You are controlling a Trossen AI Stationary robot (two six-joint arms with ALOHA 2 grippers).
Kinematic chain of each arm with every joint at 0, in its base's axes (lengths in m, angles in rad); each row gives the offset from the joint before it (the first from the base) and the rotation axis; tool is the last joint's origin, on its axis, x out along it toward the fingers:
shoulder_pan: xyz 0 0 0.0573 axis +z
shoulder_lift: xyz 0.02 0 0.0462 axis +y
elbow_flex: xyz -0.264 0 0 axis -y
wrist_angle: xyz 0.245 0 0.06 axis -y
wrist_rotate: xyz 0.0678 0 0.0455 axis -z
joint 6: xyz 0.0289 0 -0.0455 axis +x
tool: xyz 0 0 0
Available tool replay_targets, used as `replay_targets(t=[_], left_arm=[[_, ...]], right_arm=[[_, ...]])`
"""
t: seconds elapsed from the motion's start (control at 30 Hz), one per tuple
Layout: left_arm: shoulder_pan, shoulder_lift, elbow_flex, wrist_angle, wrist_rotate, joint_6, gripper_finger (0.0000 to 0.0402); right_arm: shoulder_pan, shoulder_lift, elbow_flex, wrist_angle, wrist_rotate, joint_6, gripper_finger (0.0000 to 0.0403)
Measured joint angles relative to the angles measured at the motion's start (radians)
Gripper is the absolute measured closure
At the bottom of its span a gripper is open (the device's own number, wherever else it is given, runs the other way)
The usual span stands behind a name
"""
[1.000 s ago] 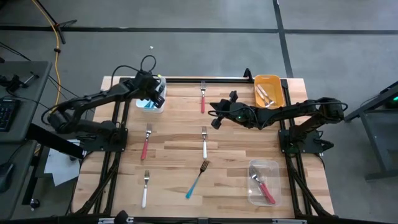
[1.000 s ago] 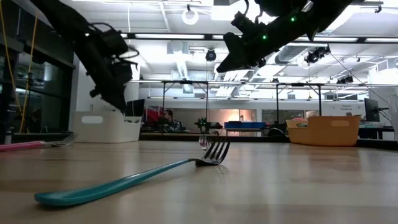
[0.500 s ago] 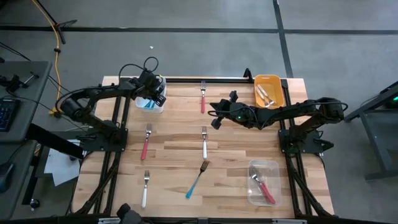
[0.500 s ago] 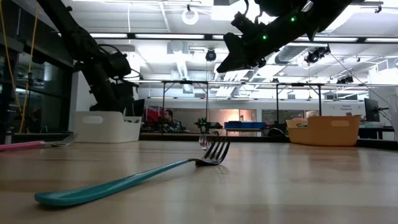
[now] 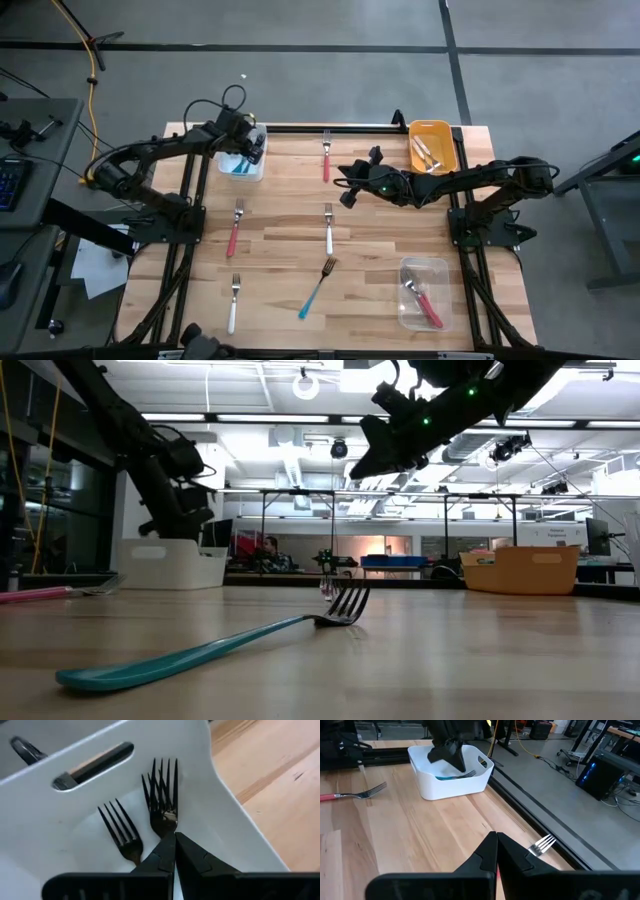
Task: Sort silverware by color (type)
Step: Put the top blue fork into the white bin, then put the top light red fork into the transparent bin
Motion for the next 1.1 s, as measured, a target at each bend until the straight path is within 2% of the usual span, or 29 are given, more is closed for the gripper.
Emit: replay_targets(t=[0.1,0.2,0.43,0.6,0.7,0.8,0.9,1.1], left_arm=[[-0.012,-0.047,-0.006,0.011,0.003,-0.006,0.0401],[-0.051,-0.114,-0.058,0.088,0.006,-0.032,0.0401],[-0.186,-0.306,-0.258,0.378,0.007,-0.087,0.0401],[-0.284,-0.418,-0.393,0.626,0.007,-0.089,0.0401],[-0.328,-0.460,-0.440,0.717,0.007,-0.089,0.0401],[-0.360,-0.484,-0.458,0.730,0.006,-0.088,0.0401],[-0.379,-0.487,-0.459,0.730,0.005,-0.088,0.0401],[-0.390,-0.487,-0.459,0.730,0.003,-0.066,0.0401]], right_arm=[[0.000,0.000,0.001,-0.021,-0.005,0.028,0.0402],[0.000,0.000,0.001,-0.046,-0.005,0.044,0.0402],[0.000,0.000,0.001,-0.050,-0.005,0.075,0.0395],[-0.015,0.000,0.001,-0.050,-0.017,0.186,0.0345],[-0.061,0.001,0.001,-0.058,-0.089,0.283,0.0305],[-0.128,0.014,0.008,-0.089,-0.177,0.387,0.0270],[-0.192,0.044,0.062,-0.186,-0.210,0.451,0.0247],[-0.276,0.196,0.291,-0.428,-0.268,0.471,0.0231]])
